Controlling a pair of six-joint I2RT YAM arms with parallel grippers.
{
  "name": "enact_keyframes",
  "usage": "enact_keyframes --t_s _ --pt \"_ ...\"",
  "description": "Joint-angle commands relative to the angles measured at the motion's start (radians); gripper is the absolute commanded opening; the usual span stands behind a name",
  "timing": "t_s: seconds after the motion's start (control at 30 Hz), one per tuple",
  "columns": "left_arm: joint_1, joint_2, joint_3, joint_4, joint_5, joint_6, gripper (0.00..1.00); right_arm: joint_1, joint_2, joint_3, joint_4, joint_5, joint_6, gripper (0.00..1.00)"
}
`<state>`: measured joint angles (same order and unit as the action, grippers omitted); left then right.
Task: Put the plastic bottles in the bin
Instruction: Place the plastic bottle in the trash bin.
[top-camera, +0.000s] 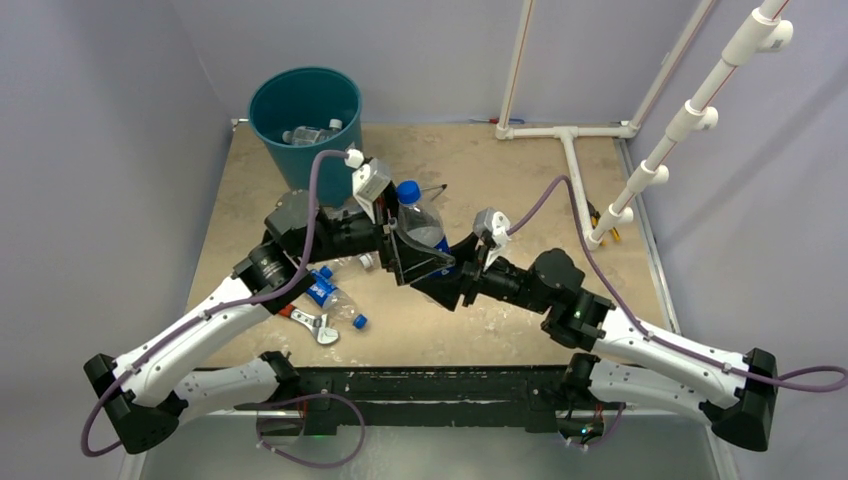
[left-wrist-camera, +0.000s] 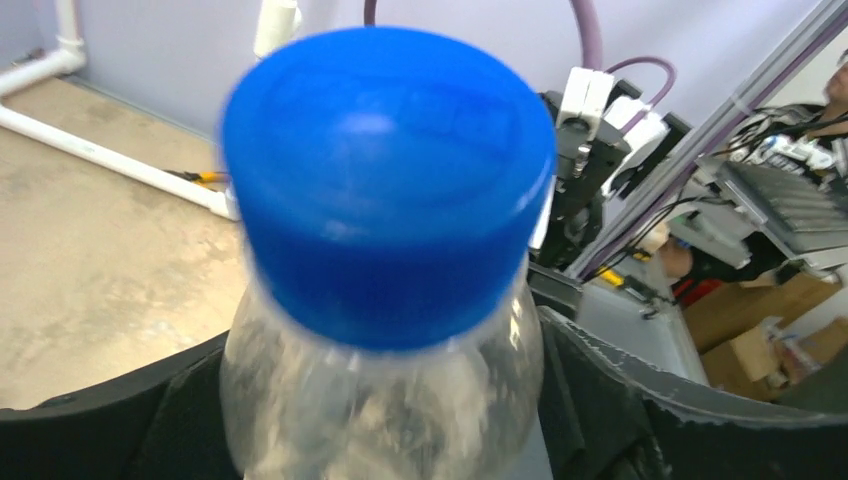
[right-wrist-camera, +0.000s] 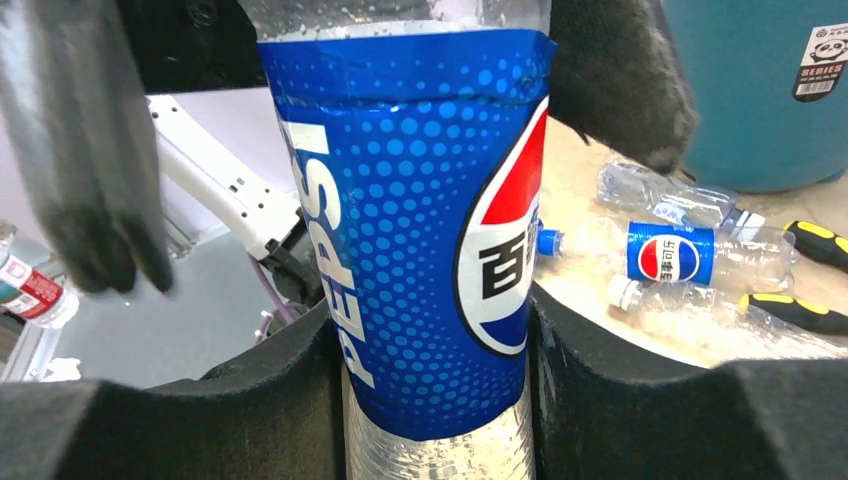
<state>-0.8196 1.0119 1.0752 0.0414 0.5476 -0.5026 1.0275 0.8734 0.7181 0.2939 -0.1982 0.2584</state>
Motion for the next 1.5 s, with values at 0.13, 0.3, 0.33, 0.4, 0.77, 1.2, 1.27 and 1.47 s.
enact_keyframes --t_s 0.13,0.3,0.33,0.4,0.77,1.2,1.27,1.47 --pt "-0.004 -0.163 -0.045 0.081 -0.166 0.051 0.99 -0.001 -0.181 -0.137 0.204 0.082 0.060 0.35" --pt "-0.004 -0.299 -0.143 0.267 -0.312 0.063 0.99 -0.001 -0.255 -0.232 0.306 0.115 0.096 0.35" --pt "-0.005 -0.307 -0.148 0.292 -0.340 0.059 0.99 -0.001 -0.262 -0.252 0.331 0.119 0.103 0.35" --pt "-0.005 -0.296 -0.132 0.320 -0.374 0.055 0.99 -0.001 -0.268 -0.290 0.390 0.121 0.118 0.34" --pt "-0.004 -0.052 0.065 0.251 -0.185 0.025 0.92 -0.001 -0.182 -0.335 0.544 0.105 0.160 0.33" --pt "-0.004 0.042 0.156 0.165 -0.131 0.038 0.77 -0.001 -0.126 -0.280 0.442 0.111 0.133 0.33" --pt "-0.004 0.048 0.159 0.156 -0.123 0.038 0.73 -0.001 -0.116 -0.273 0.433 0.112 0.130 0.32" --pt "-0.005 0.087 0.176 0.114 -0.069 0.015 0.69 -0.001 -0.097 -0.259 0.426 0.103 0.122 0.32"
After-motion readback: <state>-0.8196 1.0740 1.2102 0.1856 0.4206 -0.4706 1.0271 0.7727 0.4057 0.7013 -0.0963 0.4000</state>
